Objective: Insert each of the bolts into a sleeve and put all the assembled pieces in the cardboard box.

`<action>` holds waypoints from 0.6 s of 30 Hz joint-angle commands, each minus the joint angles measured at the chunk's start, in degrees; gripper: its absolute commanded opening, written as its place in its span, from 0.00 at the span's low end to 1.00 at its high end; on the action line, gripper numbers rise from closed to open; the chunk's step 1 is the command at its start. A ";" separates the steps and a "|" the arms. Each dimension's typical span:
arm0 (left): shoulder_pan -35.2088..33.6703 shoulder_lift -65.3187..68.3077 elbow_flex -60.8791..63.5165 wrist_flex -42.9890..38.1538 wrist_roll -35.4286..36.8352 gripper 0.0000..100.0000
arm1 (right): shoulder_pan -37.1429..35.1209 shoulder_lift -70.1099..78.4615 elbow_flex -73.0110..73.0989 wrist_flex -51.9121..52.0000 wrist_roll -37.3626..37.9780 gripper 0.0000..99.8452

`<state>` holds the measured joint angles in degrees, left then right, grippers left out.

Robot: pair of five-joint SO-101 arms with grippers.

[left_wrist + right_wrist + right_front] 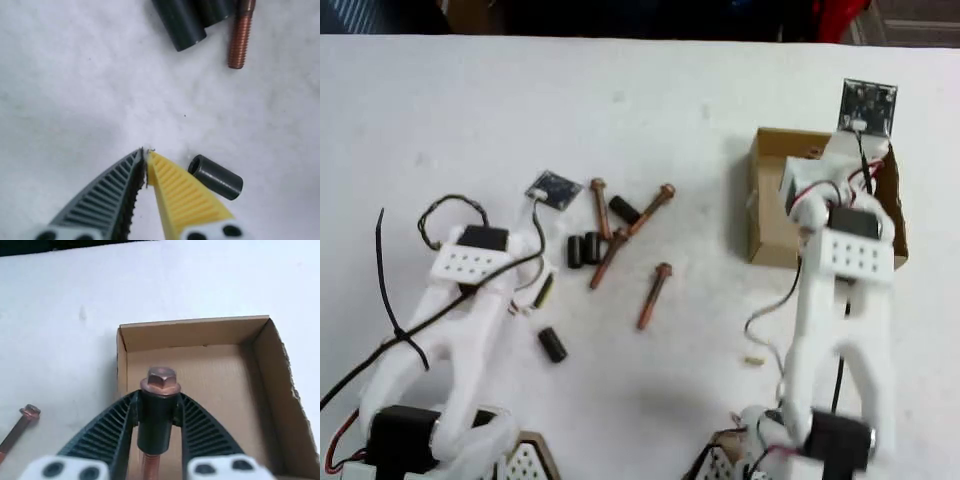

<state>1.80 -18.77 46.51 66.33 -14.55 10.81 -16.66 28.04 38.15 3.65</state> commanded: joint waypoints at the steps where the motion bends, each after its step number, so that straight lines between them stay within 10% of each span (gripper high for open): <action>1: -0.48 -0.57 -0.35 -1.05 0.62 0.04 | 0.92 8.22 -9.93 -1.89 0.88 0.02; 18: -0.48 -0.57 -0.35 -1.05 0.62 0.04 | 3.30 37.85 -31.03 -1.54 0.88 0.02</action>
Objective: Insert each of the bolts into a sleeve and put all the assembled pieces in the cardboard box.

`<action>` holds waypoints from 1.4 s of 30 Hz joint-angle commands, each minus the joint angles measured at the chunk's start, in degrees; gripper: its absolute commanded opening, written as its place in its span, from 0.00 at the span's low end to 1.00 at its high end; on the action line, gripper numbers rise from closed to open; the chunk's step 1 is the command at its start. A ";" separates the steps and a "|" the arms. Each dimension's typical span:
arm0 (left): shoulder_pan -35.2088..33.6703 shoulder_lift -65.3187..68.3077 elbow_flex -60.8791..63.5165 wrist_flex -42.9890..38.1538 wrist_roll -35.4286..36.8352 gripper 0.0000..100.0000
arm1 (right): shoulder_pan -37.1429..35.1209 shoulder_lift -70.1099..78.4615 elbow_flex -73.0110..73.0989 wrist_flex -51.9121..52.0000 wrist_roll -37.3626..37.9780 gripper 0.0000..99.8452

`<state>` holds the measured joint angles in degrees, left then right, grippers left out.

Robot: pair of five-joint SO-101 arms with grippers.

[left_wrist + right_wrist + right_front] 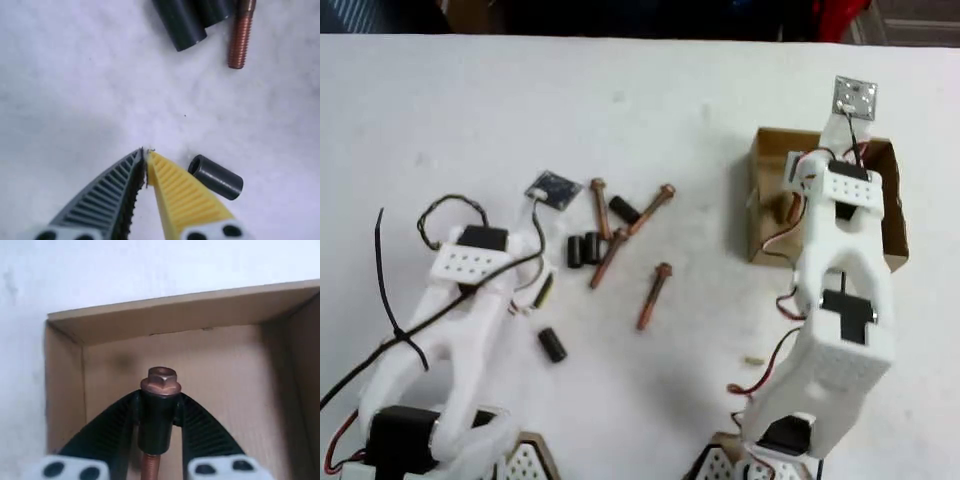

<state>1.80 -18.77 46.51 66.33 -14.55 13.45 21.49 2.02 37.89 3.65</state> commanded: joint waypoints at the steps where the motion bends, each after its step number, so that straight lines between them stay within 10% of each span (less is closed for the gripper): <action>1: -0.48 -0.57 -0.35 -1.14 0.62 0.04 | 0.66 -0.13 -5.19 -1.27 0.88 0.02; 17: -0.57 -1.71 1.76 -4.22 0.62 0.04 | 0.31 -2.07 -4.92 0.04 0.88 0.18; 42: -0.66 -51.21 23.12 -4.48 0.62 0.05 | -22.46 -40.75 -4.75 41.80 0.79 0.18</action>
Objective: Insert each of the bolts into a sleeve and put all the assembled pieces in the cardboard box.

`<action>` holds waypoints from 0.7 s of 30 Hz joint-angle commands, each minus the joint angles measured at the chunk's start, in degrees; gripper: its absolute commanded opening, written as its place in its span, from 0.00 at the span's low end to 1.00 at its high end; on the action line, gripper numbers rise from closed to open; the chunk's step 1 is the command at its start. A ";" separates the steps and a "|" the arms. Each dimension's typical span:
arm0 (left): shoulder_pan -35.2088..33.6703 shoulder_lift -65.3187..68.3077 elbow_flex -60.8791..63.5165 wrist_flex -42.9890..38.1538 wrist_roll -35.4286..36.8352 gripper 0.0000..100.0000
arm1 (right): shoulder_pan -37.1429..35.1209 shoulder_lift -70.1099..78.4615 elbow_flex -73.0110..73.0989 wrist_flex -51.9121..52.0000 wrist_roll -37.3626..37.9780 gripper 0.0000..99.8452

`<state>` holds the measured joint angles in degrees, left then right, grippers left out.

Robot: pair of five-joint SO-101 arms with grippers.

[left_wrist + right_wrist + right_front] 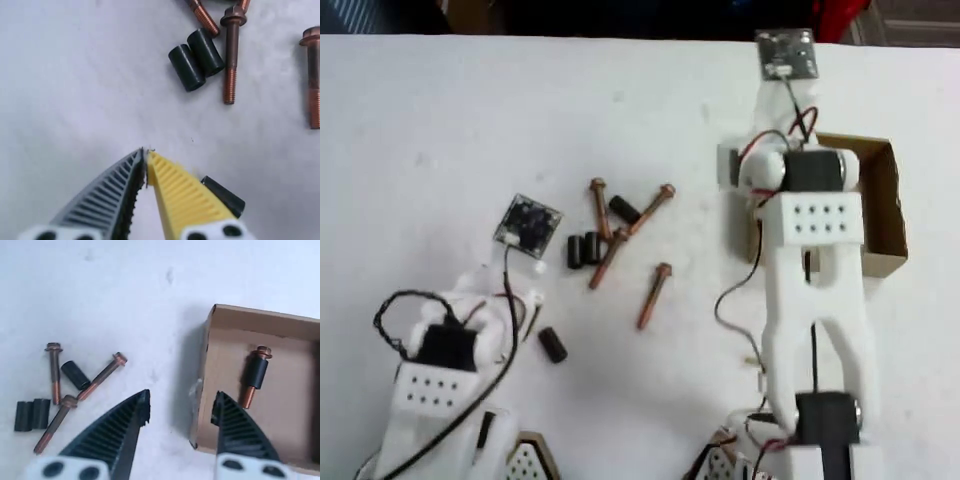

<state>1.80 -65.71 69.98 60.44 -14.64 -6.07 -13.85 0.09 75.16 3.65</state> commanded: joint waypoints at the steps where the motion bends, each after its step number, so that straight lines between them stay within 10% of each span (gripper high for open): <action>1: -1.27 -5.14 -0.26 1.76 0.70 0.05 | -4.18 -6.46 -2.81 6.29 0.79 0.18; 21: -10.86 -6.81 5.71 -4.57 0.53 0.05 | -16.75 -8.40 25.32 -2.24 10.90 0.28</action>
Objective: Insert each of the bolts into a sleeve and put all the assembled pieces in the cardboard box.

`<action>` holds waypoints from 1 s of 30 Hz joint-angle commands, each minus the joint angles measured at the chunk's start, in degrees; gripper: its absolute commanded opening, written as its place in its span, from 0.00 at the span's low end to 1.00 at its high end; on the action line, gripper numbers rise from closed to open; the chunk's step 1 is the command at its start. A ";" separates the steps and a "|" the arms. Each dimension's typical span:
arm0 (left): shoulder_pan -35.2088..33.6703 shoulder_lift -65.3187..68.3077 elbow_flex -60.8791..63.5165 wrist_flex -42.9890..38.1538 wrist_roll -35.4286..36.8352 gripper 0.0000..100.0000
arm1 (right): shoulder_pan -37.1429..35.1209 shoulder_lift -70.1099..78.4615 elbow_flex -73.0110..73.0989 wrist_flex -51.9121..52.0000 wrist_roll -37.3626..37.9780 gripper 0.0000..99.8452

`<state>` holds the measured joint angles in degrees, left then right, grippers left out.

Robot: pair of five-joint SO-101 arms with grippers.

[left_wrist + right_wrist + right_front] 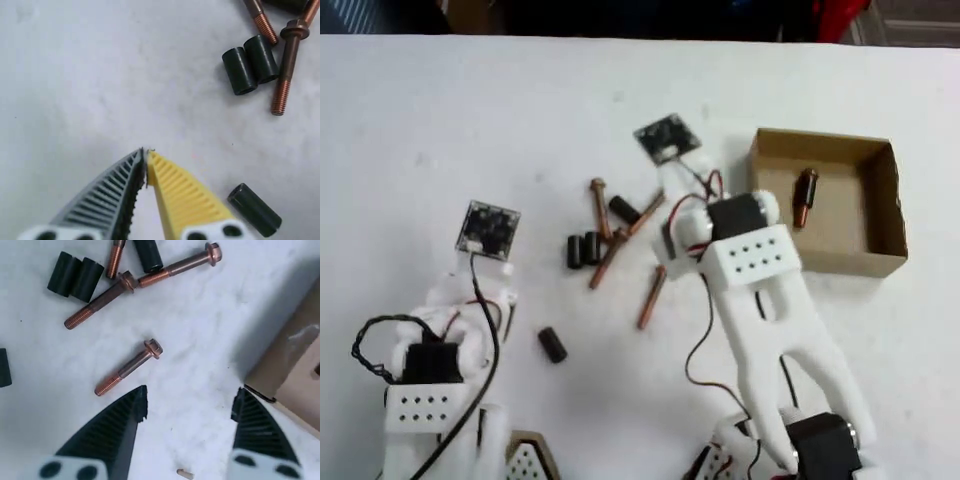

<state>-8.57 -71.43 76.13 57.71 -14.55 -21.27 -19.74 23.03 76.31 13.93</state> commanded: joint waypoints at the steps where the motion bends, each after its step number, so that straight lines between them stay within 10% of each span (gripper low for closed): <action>1: -0.92 -1.10 -0.44 -1.85 0.53 0.05 | -2.15 -2.51 3.78 -4.35 0.70 0.28; 30: -18.51 -0.92 -0.18 0.00 0.26 0.05 | -17.80 -1.98 2.37 -0.40 3.16 0.17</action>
<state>-25.19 -71.52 76.13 57.27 -14.55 -36.75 -19.74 28.75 75.08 16.75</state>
